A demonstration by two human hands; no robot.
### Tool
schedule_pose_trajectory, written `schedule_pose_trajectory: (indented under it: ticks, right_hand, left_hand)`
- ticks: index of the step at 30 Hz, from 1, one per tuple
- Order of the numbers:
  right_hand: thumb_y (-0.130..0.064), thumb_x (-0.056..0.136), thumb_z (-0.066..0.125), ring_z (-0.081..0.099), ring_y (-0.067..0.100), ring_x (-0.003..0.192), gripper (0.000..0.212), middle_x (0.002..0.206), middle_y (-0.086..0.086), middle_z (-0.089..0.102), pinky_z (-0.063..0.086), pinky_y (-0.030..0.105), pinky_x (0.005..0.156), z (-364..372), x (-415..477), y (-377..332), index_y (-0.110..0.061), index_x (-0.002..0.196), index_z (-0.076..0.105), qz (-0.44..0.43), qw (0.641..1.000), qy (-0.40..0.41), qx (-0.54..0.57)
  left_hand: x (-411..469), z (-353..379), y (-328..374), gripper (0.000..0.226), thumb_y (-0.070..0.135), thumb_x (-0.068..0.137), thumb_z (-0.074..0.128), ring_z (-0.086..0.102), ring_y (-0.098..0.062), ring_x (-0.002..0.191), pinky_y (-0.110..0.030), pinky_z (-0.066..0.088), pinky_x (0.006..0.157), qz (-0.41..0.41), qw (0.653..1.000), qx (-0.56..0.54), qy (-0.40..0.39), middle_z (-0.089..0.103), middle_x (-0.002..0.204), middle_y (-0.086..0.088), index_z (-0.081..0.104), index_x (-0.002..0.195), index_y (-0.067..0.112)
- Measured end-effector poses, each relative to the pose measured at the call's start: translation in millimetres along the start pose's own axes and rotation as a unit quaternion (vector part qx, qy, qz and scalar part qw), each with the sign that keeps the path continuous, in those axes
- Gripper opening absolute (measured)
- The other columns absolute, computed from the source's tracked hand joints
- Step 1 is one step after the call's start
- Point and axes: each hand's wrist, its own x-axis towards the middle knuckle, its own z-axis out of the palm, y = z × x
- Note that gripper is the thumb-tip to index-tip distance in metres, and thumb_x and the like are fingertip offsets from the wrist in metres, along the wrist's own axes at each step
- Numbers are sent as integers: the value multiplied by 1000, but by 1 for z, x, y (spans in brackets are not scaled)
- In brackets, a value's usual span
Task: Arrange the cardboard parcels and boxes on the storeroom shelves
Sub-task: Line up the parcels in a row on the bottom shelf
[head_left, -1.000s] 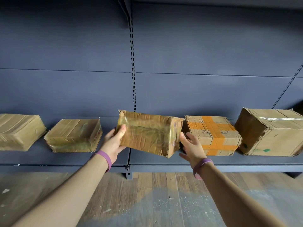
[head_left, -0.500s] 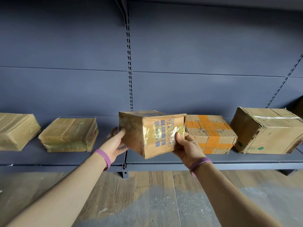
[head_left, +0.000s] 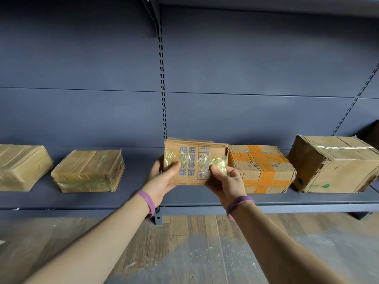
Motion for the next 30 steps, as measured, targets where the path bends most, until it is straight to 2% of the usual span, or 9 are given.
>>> schedule_pose_trajectory:
  ticks: [2, 5, 8, 11, 16, 22, 25, 28, 30]
  right_hand:
    - [-1, 88, 68, 72, 27, 82, 19, 90, 12, 72, 62, 43, 68, 0, -2, -1, -12, 91, 53, 1, 1000, -19, -13]
    - [-17, 92, 66, 70, 30, 94, 12, 104, 15, 70, 61, 45, 77, -3, -1, -1, -12, 96, 57, 4, 998, -32, -45]
    - [-43, 98, 54, 68, 34, 108, 37, 119, 12, 66, 59, 49, 86, -3, 1, -5, -10, 113, 62, 29, 997, -28, -62]
    - [-45, 101, 49, 66, 36, 110, 29, 106, 6, 63, 55, 51, 93, -6, 3, -4, -19, 103, 62, 48, 996, -8, -74]
    - [-53, 90, 62, 53, 43, 123, 70, 146, 8, 47, 61, 43, 71, -19, 11, 2, -23, 149, 39, 77, 992, 36, -88]
    - [-39, 98, 55, 72, 34, 99, 46, 118, 18, 70, 61, 45, 75, -21, 9, -1, -6, 129, 57, 80, 997, -7, 6]
    - [-22, 100, 55, 76, 24, 79, 31, 96, 14, 75, 62, 34, 62, -18, 7, -3, 1, 120, 59, 52, 998, 4, 36]
    - [-16, 100, 56, 74, 24, 80, 28, 98, 14, 72, 63, 37, 65, -14, 8, -1, 0, 123, 57, 17, 999, 15, 38]
    - [-16, 99, 57, 72, 25, 84, 19, 99, 14, 70, 63, 41, 70, -11, 12, 3, -4, 114, 57, -6, 999, 26, 35]
  left_hand:
    - [2, -1, 0, 35, 18, 93, 68, 73, -7, 94, -23, 59, 69, 10, 1000, -11, 21, 73, 118, 0, 60, 127, 17]
    - [4, -9, 2, 26, 18, 95, 65, 72, -13, 97, -35, 57, 89, -5, 999, -38, 30, 76, 109, -1, 63, 120, 15]
    - [5, -17, 6, 21, 19, 97, 62, 69, -20, 106, -38, 55, 89, -17, 997, -60, 41, 74, 115, -5, 64, 118, 16]
    - [5, -24, 10, 31, 26, 99, 57, 65, -23, 115, -37, 53, 89, -22, 995, -92, 39, 70, 124, -8, 60, 128, 16]
    - [3, -36, 13, 39, 38, 101, 51, 64, -27, 118, -45, 46, 105, -41, 985, -162, 32, 72, 121, -12, 61, 130, 13]
    - [2, -39, 11, 36, 38, 101, 53, 65, -32, 116, -49, 47, 105, -61, 976, -208, 27, 72, 119, -14, 63, 124, 13]
    - [4, -37, 11, 40, 40, 100, 54, 64, -31, 118, -47, 50, 102, -75, 977, -198, 31, 69, 125, -14, 61, 129, 14]
    - [10, -36, 8, 45, 43, 99, 56, 61, -28, 122, -40, 53, 92, -97, 976, -193, 37, 62, 135, -14, 56, 137, 19]
    - [12, -35, 9, 67, 52, 90, 65, 61, -31, 123, -43, 54, 95, -125, 965, -230, 28, 55, 142, -17, 48, 146, 18]
